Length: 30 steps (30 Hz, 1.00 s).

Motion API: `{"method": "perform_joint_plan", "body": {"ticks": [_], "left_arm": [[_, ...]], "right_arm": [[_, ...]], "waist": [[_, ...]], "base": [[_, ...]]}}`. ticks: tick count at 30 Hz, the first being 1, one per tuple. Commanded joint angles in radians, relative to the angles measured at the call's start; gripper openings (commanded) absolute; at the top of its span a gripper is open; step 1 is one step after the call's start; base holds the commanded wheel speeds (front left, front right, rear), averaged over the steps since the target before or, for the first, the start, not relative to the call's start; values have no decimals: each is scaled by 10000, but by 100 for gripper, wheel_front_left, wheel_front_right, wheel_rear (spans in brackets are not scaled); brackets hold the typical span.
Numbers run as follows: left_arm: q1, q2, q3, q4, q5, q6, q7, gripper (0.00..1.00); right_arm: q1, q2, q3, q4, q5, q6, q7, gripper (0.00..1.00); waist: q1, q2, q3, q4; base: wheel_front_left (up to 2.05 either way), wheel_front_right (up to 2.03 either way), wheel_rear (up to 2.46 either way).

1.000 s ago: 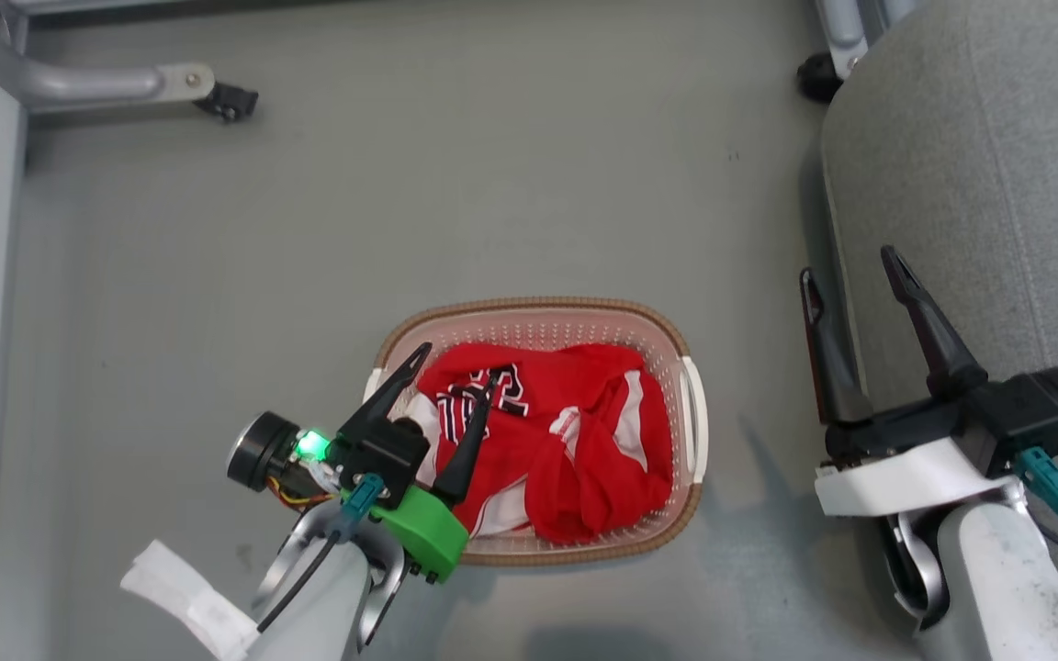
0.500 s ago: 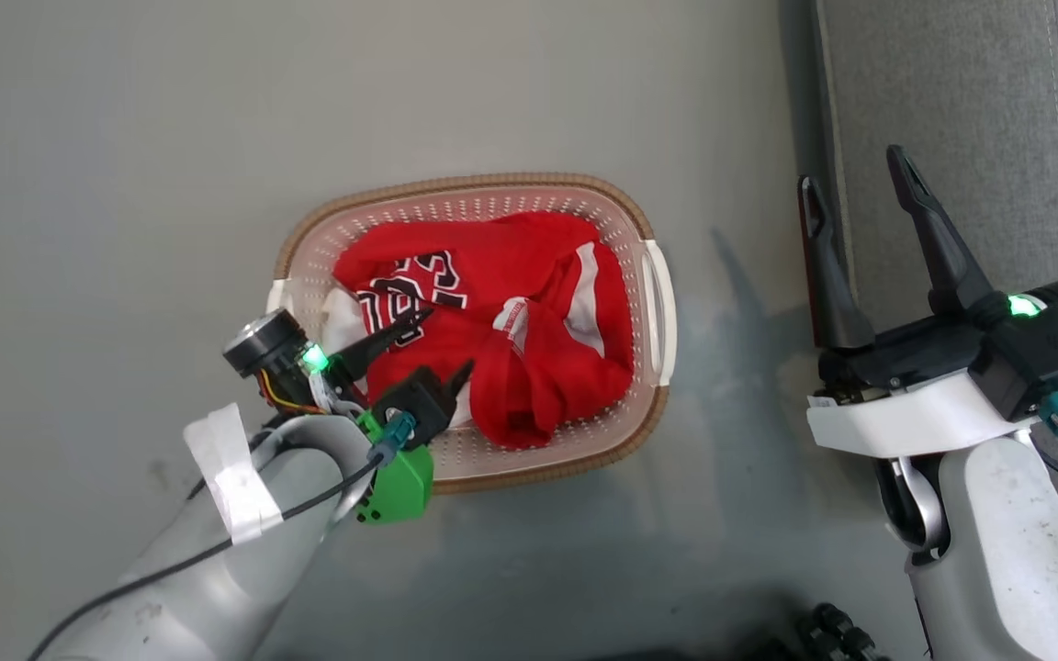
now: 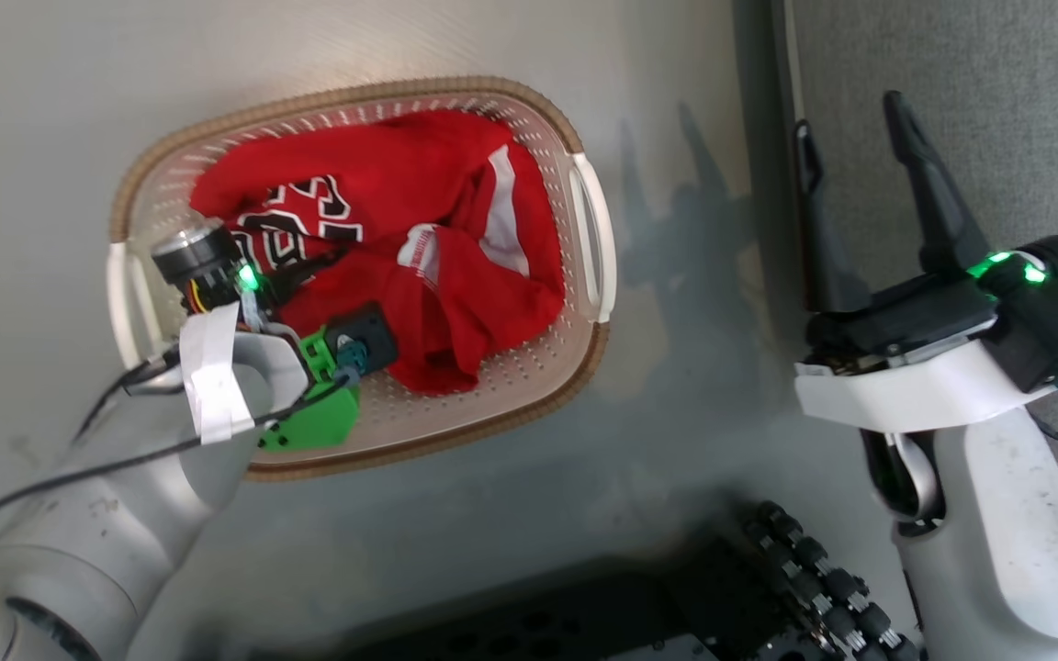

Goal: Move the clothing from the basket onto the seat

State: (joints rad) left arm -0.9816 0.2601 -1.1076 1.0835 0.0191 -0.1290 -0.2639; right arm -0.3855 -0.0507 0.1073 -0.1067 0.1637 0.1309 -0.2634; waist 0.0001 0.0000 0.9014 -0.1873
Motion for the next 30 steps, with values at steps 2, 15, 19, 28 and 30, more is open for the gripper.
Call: {"method": "perform_joint_plan", "body": {"ticks": [2,15,19,28,30], "left_arm": [[-493,97,-390,407,50,-7,-10,100],[-1704,-59,-1302,1475,265,28,-8,100],[-1821,-136,-1340,1690,261,105,26,100],[-1845,-45,-1419,1995,161,109,690,98],[-1852,29,-1431,2048,115,100,976,10]], "right_arm": [[-194,-2,277,31,47,-3,-19,100],[-565,-5,537,-116,180,-3,-20,100],[-608,-4,474,-142,248,-3,-20,100],[-654,-5,531,-173,351,-3,-20,100],[-691,-5,551,-152,379,-3,-20,100]], "waist": [[-1,0,905,-602],[-1,0,1857,-670],[-1,0,2066,-694],[-1,0,2311,-735],[-1,0,2320,-731]], "base": [[0,0,0],[0,0,0],[0,0,0],[0,0,0],[0,0,0]]}}
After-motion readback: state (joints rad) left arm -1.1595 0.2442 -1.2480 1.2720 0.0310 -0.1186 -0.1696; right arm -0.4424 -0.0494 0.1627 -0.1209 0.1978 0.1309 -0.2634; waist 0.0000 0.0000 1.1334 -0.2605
